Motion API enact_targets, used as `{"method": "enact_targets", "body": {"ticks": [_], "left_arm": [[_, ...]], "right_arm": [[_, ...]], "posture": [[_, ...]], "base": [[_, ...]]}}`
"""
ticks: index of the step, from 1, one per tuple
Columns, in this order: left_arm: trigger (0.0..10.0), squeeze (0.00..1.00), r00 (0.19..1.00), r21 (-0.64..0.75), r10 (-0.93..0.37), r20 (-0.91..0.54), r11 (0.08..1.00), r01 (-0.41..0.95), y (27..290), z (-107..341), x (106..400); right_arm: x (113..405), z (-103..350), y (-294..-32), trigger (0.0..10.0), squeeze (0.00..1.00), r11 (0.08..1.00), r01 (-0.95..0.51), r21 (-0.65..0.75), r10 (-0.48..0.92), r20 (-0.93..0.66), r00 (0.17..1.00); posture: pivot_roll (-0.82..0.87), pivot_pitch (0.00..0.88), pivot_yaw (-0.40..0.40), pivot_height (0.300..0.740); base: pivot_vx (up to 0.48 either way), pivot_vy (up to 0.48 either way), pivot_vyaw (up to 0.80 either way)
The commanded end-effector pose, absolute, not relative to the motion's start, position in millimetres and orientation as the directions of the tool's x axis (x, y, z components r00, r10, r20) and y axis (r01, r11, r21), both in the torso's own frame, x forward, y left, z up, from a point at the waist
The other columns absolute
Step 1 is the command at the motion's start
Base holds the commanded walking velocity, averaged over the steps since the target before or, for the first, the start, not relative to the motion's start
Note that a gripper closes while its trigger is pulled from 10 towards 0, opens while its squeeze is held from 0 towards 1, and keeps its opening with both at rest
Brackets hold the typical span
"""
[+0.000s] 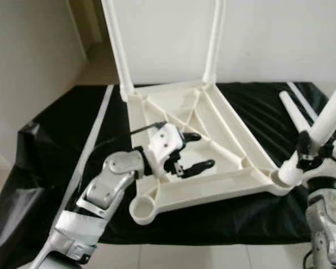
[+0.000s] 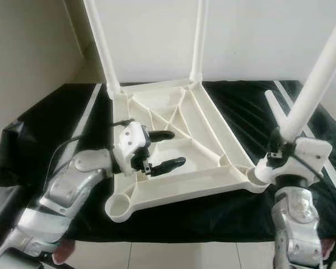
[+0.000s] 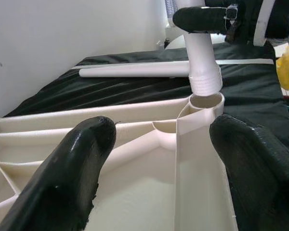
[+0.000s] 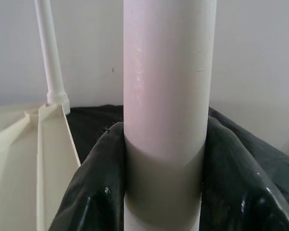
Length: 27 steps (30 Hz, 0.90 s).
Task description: Building children table
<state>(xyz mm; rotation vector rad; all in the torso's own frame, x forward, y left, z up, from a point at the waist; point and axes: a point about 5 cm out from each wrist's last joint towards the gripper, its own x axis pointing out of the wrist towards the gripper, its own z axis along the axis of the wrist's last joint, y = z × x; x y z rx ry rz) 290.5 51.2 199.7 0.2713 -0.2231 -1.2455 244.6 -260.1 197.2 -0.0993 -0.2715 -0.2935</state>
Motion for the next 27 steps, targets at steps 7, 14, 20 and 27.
{"method": "enact_targets", "body": {"ticks": [7,14,20,27], "left_arm": [[10.0,0.0,0.348,0.267,-0.937,-0.016,0.331,0.905,52.2,199.8,298.8],[10.0,0.0,0.355,0.262,-0.935,-0.026,0.336,0.904,49.4,198.8,298.6],[10.0,0.0,0.362,0.249,-0.932,-0.031,0.344,0.905,49.3,198.1,298.6],[10.0,0.0,0.368,0.242,-0.929,-0.035,0.35,0.905,49.5,198.4,298.1]], "right_arm": [[258.8,206.4,-274.5,10.0,0.0,0.949,0.302,-0.088,-0.293,0.096,0.951],[271.8,213.1,-294.0,10.0,0.0,0.95,0.306,-0.066,-0.311,-0.08,0.947],[280.3,219.9,-306.5,10.0,0.0,0.953,0.278,-0.118,-0.294,-0.152,0.944],[285.9,217.9,-306.8,10.0,0.0,0.962,0.245,-0.117,-0.267,-0.238,0.934]], "posture": [[-0.07,0.002,0.036,0.74],[-0.07,0.004,0.036,0.74],[-0.07,0.005,0.033,0.74],[-0.06,0.002,0.026,0.74]], "base": [[0.0,0.0,0.0],[0.0,0.0,0.0],[0.0,0.0,0.0],[0.0,0.0,0.0]]}}
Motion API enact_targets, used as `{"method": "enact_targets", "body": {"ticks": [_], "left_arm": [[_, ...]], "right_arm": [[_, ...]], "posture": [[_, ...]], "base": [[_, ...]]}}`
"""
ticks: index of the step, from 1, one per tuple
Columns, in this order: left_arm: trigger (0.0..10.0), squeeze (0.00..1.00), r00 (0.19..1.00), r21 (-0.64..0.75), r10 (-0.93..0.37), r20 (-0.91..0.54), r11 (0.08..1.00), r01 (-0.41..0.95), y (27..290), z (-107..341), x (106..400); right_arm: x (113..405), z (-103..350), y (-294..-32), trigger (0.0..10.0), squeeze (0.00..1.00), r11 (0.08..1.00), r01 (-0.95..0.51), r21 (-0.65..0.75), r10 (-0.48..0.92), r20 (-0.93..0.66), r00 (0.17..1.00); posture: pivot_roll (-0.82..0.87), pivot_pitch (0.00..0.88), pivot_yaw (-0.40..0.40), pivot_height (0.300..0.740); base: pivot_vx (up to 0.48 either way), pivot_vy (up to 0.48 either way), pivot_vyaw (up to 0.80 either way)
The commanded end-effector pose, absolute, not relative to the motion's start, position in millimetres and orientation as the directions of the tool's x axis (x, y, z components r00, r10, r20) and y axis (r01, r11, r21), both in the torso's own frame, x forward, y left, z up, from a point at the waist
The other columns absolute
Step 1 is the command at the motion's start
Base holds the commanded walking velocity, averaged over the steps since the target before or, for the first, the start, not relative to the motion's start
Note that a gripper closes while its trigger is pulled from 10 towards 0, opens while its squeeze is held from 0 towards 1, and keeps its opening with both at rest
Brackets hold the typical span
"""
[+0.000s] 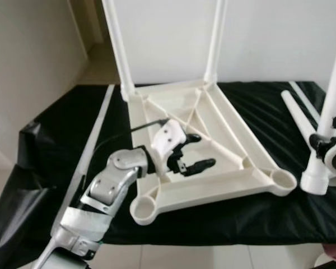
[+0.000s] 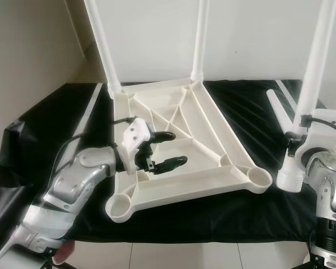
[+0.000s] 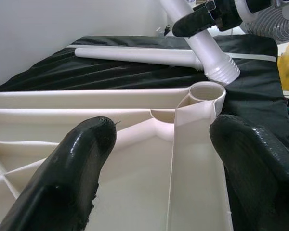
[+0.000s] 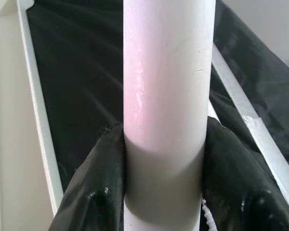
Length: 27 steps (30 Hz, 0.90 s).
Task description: Building children table
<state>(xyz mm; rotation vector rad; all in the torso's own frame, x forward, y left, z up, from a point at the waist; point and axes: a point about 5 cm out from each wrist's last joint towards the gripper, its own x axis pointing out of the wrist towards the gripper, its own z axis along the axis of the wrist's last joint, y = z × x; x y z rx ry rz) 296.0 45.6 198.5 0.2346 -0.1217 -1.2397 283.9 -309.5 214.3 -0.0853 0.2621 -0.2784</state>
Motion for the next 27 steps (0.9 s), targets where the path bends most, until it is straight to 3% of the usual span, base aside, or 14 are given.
{"method": "enact_targets", "body": {"ticks": [1,9,10,11,12,13,14,23,24,25,26,27], "left_arm": [[10.0,0.0,0.369,0.241,-0.929,-0.036,0.351,0.905,49.5,198.5,298.2],[10.0,0.0,0.381,0.237,-0.924,-0.032,0.363,0.901,49.8,199.5,299.0],[10.0,0.0,0.381,0.238,-0.924,-0.031,0.363,0.901,49.6,199.5,298.8],[10.0,0.0,0.381,0.238,-0.924,-0.03,0.363,0.901,49.4,199.6,298.7],[10.0,0.0,0.381,0.238,-0.924,-0.03,0.363,0.901,49.4,199.6,298.7],[10.0,0.0,0.381,0.238,-0.924,-0.03,0.363,0.901,48.9,199.5,298.5],[10.0,0.0,0.38,0.237,-0.924,-0.03,0.363,0.901,48.5,199.4,298.4],[10.0,0.0,0.379,0.232,-0.925,-0.03,0.362,0.903,47.0,199.3,297.6],[10.0,0.0,0.379,0.232,-0.925,-0.03,0.362,0.903,46.8,199.1,297.5],[10.0,0.0,0.379,0.232,-0.925,-0.03,0.362,0.903,46.8,199.1,297.5],[10.0,0.0,0.379,0.233,-0.925,-0.03,0.362,0.903,46.8,199.0,297.4],[10.0,0.0,0.379,0.233,-0.925,-0.03,0.362,0.903,46.8,199.0,297.4]], "right_arm": [[286.7,219.0,-306.8,10.0,0.0,0.962,0.242,-0.127,-0.267,-0.246,0.932],[291.0,221.7,-305.4,10.0,0.0,0.975,0.165,-0.145,-0.201,-0.284,0.937],[291.1,222.0,-306.6,10.0,0.44,0.976,0.164,-0.141,-0.199,-0.293,0.935],[291.3,222.5,-307.5,10.0,0.53,0.977,0.164,-0.135,-0.198,-0.299,0.933],[291.3,222.5,-307.5,10.0,0.53,0.977,0.164,-0.135,-0.198,-0.299,0.933],[291.3,222.1,-307.6,10.0,0.96,0.98,0.154,-0.128,-0.186,-0.307,0.933],[291.4,221.7,-307.5,10.0,1.0,0.982,0.147,-0.117,-0.177,-0.314,0.933],[292.8,221.4,-306.5,10.0,1.0,0.982,0.132,-0.133,-0.168,-0.317,0.933],[293.4,220.9,-306.8,10.0,0.82,0.982,0.127,-0.138,-0.166,-0.32,0.933],[293.4,220.9,-306.8,10.0,0.82,0.982,0.127,-0.138,-0.166,-0.32,0.933],[293.9,220.5,-306.0,10.0,0.29,0.985,0.114,-0.131,-0.151,-0.321,0.935],[293.9,220.5,-306.0,10.0,0.29,0.985,0.114,-0.131,-0.151,-0.321,0.935]], "posture": [[-0.06,0.002,0.024,0.74],[-0.06,0.0,0.016,0.74],[-0.06,0.0,0.016,0.74],[-0.06,0.0,0.016,0.74],[-0.06,0.0,0.016,0.74],[-0.06,0.0,0.011,0.74],[-0.06,0.0,0.011,0.74],[-0.06,0.0,0.007,0.74],[-0.06,0.0,0.006,0.74],[-0.06,0.0,0.006,0.74],[-0.06,0.0,0.006,0.74],[-0.06,0.0,0.006,0.74]], "base": [[0.0,0.0,0.0],[0.0,0.0,0.0],[0.0,0.0,0.0],[0.0,0.0,0.0],[0.0,0.0,0.0],[0.0,0.0,0.0],[0.0,0.0,0.0],[0.0,0.0,0.0],[0.0,0.0,0.0],[0.0,0.0,0.0],[0.0,0.0,0.0],[0.0,0.0,0.0]]}}
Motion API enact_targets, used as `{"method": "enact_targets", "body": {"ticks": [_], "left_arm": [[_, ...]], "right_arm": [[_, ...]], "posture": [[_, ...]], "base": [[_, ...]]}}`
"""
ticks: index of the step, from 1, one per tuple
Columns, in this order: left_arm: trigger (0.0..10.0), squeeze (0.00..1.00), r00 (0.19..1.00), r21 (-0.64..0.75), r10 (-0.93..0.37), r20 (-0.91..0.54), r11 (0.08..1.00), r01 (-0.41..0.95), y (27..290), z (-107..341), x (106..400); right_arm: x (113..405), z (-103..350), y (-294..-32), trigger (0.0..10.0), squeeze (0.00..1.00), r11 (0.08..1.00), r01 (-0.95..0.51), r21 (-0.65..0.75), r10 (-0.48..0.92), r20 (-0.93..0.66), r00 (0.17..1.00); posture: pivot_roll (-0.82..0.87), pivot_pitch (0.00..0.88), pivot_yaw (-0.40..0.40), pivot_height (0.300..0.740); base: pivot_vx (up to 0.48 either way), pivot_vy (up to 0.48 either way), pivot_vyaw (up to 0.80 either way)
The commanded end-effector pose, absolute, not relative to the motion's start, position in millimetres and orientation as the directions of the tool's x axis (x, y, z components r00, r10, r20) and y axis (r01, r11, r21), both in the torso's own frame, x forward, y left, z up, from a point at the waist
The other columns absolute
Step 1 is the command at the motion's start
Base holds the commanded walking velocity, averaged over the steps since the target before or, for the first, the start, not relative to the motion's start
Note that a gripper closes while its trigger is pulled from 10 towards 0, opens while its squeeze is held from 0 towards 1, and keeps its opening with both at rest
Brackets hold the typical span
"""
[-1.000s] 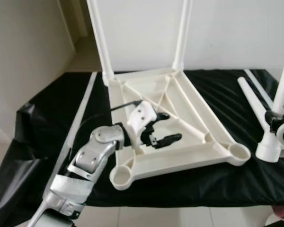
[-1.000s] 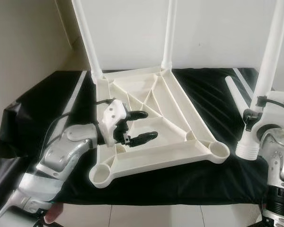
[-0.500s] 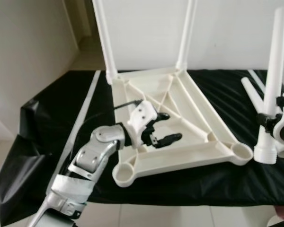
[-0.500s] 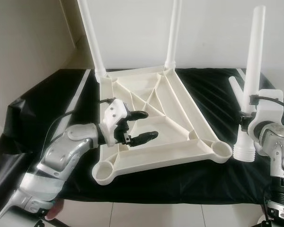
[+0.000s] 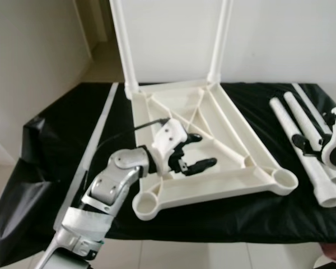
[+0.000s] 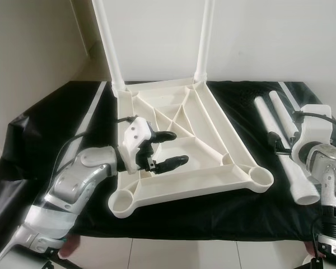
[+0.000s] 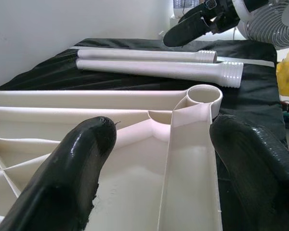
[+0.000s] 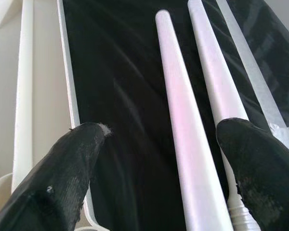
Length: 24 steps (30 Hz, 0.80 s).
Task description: Building children table
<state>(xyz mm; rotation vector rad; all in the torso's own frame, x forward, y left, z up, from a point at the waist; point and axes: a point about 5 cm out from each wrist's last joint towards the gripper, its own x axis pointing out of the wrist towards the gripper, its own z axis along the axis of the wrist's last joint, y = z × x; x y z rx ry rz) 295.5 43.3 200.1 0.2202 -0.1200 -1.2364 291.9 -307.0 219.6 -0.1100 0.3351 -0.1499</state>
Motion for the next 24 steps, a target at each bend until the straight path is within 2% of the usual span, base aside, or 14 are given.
{"method": "enact_targets", "body": {"ticks": [1,11,12,17,22,24], "left_arm": [[10.0,0.0,0.379,0.231,-0.925,-0.03,0.363,0.903,46.8,199.1,297.3],[10.0,0.0,0.385,0.232,-0.923,-0.028,0.368,0.9,48.4,198.8,295.7],[10.0,0.0,0.389,0.231,-0.921,-0.027,0.372,0.899,49.0,198.3,295.6],[10.0,0.0,0.398,0.228,-0.917,-0.026,0.382,0.895,51.3,196.5,295.6],[10.0,0.0,0.401,0.213,-0.916,-0.014,0.389,0.896,51.4,196.3,295.7],[10.0,0.0,0.404,0.193,-0.915,0.001,0.397,0.897,51.6,196.1,296.0]], "right_arm": [[294.3,219.0,-304.9,10.0,0.0,0.985,0.108,-0.138,-0.148,-0.321,0.936],[289.3,213.4,-301.6,10.0,0.0,0.944,0.184,-0.272,-0.237,-0.173,0.956],[283.7,209.8,-297.8,10.0,0.0,0.926,0.223,-0.305,-0.265,-0.103,0.959],[259.8,195.1,-283.1,10.0,0.0,0.904,0.297,-0.308,-0.302,0.033,0.953],[241.2,187.1,-272.7,10.0,0.0,0.892,0.345,-0.293,-0.327,0.112,0.939],[229.7,181.5,-265.7,10.0,0.0,0.868,0.372,-0.328,-0.338,0.157,0.928]], "posture": [[-0.06,0.0,0.007,0.74],[-0.06,0.0,0.004,0.74],[-0.06,0.0,0.004,0.74],[-0.06,0.0,0.009,0.74],[-0.07,0.0,0.017,0.74],[-0.07,0.003,0.023,0.74]], "base": [[0.0,0.0,0.0],[0.0,0.0,0.0],[0.0,0.0,0.0],[0.0,0.0,0.0],[0.0,0.0,0.0],[0.0,0.0,0.0]]}}
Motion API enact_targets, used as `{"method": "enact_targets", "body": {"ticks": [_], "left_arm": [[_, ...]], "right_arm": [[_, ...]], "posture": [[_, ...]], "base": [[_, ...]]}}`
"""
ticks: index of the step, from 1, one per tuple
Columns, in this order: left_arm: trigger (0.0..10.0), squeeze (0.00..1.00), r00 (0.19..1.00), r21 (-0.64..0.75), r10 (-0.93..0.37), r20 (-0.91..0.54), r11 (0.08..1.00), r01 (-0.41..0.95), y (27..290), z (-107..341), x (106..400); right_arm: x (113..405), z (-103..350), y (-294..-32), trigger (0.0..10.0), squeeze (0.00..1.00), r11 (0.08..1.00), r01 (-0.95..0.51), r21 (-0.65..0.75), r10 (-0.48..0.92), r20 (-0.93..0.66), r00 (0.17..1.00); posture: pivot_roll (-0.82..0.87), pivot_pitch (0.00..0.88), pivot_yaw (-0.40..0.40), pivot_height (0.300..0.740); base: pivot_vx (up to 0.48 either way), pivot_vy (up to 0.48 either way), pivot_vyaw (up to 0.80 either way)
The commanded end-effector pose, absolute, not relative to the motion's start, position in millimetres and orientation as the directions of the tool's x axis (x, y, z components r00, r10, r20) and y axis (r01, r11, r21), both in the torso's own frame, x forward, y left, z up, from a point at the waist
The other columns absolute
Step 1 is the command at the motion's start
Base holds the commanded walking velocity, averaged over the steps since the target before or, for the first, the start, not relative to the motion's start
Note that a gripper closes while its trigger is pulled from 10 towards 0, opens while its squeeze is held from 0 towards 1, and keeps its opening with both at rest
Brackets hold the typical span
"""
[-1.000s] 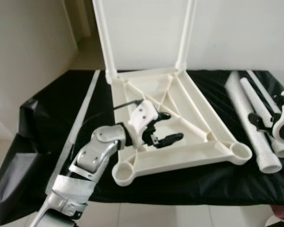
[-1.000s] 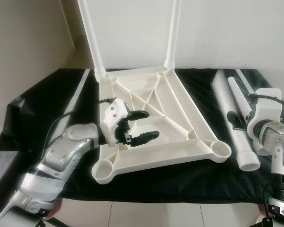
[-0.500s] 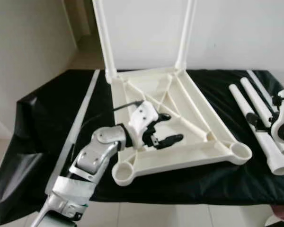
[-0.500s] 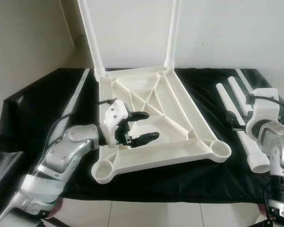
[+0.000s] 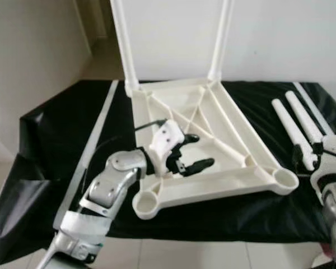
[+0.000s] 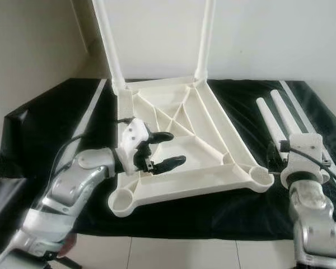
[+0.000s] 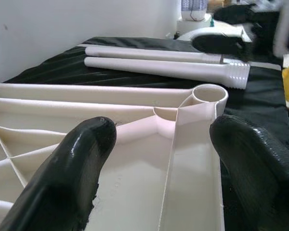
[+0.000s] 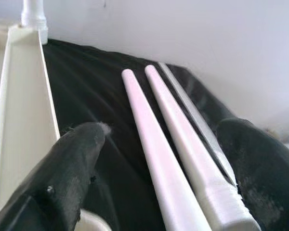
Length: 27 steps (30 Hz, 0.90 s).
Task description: Building children table
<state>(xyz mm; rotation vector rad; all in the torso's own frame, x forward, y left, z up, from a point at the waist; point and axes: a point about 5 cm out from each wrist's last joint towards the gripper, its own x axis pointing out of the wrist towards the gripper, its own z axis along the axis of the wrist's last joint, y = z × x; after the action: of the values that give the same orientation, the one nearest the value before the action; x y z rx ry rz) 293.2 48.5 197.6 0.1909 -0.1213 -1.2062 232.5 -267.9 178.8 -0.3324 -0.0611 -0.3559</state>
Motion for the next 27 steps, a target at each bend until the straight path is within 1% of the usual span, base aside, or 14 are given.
{"method": "enact_targets", "body": {"ticks": [1,3,4,6,8,9,11,19,21,23,25,26,27], "left_arm": [[10.0,0.0,0.406,0.184,-0.914,0.005,0.4,0.898,51.8,195.6,296.3],[10.0,0.0,0.408,0.176,-0.913,0.008,0.403,0.898,51.8,195.1,296.6],[10.0,0.0,0.407,0.165,-0.914,0.012,0.403,0.9,51.3,194.7,296.3],[10.0,0.0,0.407,0.165,-0.914,0.012,0.403,0.9,51.3,194.7,296.3],[10.0,0.0,0.406,0.156,-0.913,0.022,0.405,0.901,49.9,194.6,295.3],[10.0,0.0,0.406,0.156,-0.913,0.022,0.405,0.901,49.9,194.6,295.3],[10.0,0.0,0.409,0.153,-0.912,0.027,0.408,0.9,49.1,194.4,295.1],[10.0,0.0,0.396,0.162,-0.917,0.046,0.398,0.903,47.1,194.7,293.6],[10.0,0.0,0.398,0.158,-0.916,0.052,0.401,0.902,46.2,194.5,293.1],[10.0,0.0,0.398,0.158,-0.916,0.052,0.401,0.902,46.2,194.5,293.1],[10.0,0.0,0.401,0.159,-0.914,0.053,0.404,0.901,46.8,194.3,292.4],[10.0,0.0,0.401,0.159,-0.914,0.053,0.404,0.901,46.8,194.3,292.4],[10.0,0.0,0.401,0.158,-0.915,0.053,0.404,0.901,47.2,194.2,292.1]], "right_arm": [[226.9,177.0,-262.6,10.0,0.0,0.868,0.363,-0.34,-0.329,0.155,0.932],[224.2,173.7,-262.5,10.0,0.0,0.864,0.378,-0.334,-0.345,0.156,0.926],[220.5,170.0,-263.0,10.0,0.0,0.84,0.397,-0.37,-0.363,0.162,0.918],[220.5,170.0,-263.0,10.0,0.0,0.84,0.397,-0.37,-0.363,0.162,0.918],[212.2,163.3,-261.3,10.0,0.0,0.745,0.409,-0.528,-0.347,0.217,0.912],[212.2,163.3,-261.3,10.0,0.0,0.745,0.409,-0.528,-0.347,0.217,0.912],[206.9,153.2,-261.4,10.0,0.0,0.693,0.394,-0.604,-0.331,0.219,0.918],[201.1,133.0,-272.1,10.0,0.0,0.689,0.406,-0.6,-0.374,0.185,0.909],[198.0,124.5,-284.3,10.0,0.0,0.733,0.448,-0.511,-0.432,0.159,0.888],[198.0,124.5,-284.3,10.0,0.0,0.733,0.448,-0.511,-0.432,0.159,0.888],[193.9,115.6,-295.5,10.0,0.0,0.77,0.505,-0.39,-0.497,0.131,0.858],[193.9,115.6,-295.5,10.0,0.0,0.77,0.505,-0.39,-0.497,0.131,0.858],[192.6,112.8,-298.1,10.0,0.0,0.777,0.521,-0.354,-0.513,0.124,0.85]], "posture": [[-0.07,0.003,0.025,0.74],[-0.07,0.003,0.025,0.74],[-0.08,0.007,0.024,0.74],[-0.08,0.007,0.024,0.74],[-0.08,0.01,0.021,0.74],[-0.08,0.01,0.021,0.74],[-0.09,0.009,0.023,0.74],[-0.08,0.01,0.019,0.74],[-0.08,0.009,0.018,0.74],[-0.08,0.009,0.018,0.74],[-0.07,0.011,0.015,0.74],[-0.07,0.011,0.015,0.74],[-0.07,0.012,0.017,0.74]], "base": [[0.0,0.0,0.0],[0.0,0.0,0.0],[0.0,0.0,0.0],[0.0,0.0,0.0],[0.0,0.0,0.0],[0.0,0.0,0.0],[0.0,0.0,0.0],[0.0,0.0,0.0],[0.0,0.0,0.0],[0.0,0.0,0.0],[0.0,0.0,0.0],[0.0,0.0,0.0],[0.0,0.0,0.0]]}}
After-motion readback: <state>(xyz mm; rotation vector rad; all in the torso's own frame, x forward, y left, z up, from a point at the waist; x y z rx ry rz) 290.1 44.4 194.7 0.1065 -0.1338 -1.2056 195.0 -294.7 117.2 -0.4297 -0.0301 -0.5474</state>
